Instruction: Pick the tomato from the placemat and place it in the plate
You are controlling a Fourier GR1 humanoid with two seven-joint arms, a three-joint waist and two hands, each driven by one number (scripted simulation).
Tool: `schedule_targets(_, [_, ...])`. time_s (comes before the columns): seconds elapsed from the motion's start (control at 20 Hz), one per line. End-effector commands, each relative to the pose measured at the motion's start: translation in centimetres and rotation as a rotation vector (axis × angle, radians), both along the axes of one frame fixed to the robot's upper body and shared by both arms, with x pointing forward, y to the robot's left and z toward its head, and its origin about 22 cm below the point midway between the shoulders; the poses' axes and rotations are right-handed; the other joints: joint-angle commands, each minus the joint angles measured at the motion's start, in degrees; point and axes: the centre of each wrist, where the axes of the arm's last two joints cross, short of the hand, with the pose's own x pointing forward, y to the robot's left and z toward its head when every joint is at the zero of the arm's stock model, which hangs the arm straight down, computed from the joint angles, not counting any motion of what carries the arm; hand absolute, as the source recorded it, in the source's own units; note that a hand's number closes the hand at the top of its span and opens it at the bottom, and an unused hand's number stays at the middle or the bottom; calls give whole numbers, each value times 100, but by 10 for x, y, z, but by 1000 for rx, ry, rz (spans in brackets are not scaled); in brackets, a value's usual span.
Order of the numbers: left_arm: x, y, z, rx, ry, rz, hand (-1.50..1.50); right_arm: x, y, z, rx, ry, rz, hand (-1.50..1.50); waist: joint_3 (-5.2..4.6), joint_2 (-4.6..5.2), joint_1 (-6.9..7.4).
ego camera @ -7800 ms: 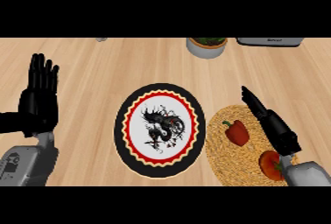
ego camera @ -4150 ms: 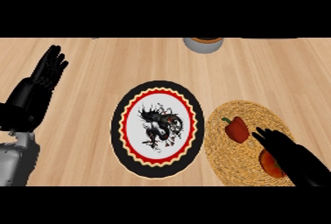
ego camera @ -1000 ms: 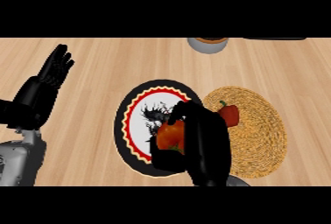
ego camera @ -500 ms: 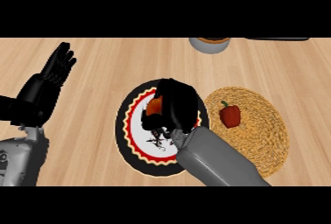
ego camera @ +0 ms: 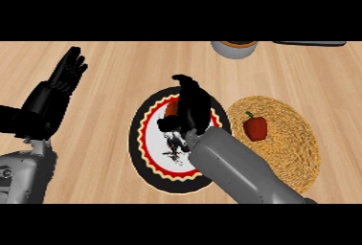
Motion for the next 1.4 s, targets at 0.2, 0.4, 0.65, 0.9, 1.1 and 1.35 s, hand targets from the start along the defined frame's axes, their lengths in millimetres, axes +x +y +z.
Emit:
schedule_targets(0.2, [5,16,15,18,0,12,0,14,3,12,246,-200,-99,-150,2,-25,-53])
schedule_targets(0.4, [4,11,2,10,-5,48,0,-1,-2,13,411,-243,-100,-150,3,-39,-200])
schedule_targets(0.65, [-17,21,-8,5,8,62,0,-13,-21,17,510,-278,-150,-150,-1,-112,-365])
schedule_targets(0.9, [1,13,-7,0,11,81,0,-36,-78,5,524,-315,-185,-150,0,-94,-468])
schedule_targets(1.1, [-19,34,-1,8,17,59,0,-73,-126,5,543,-312,-157,-150,2,-105,-415])
schedule_targets(1.35, [3,17,4,7,-1,71,0,-107,-169,6,514,-318,-109,-150,1,-78,-423])
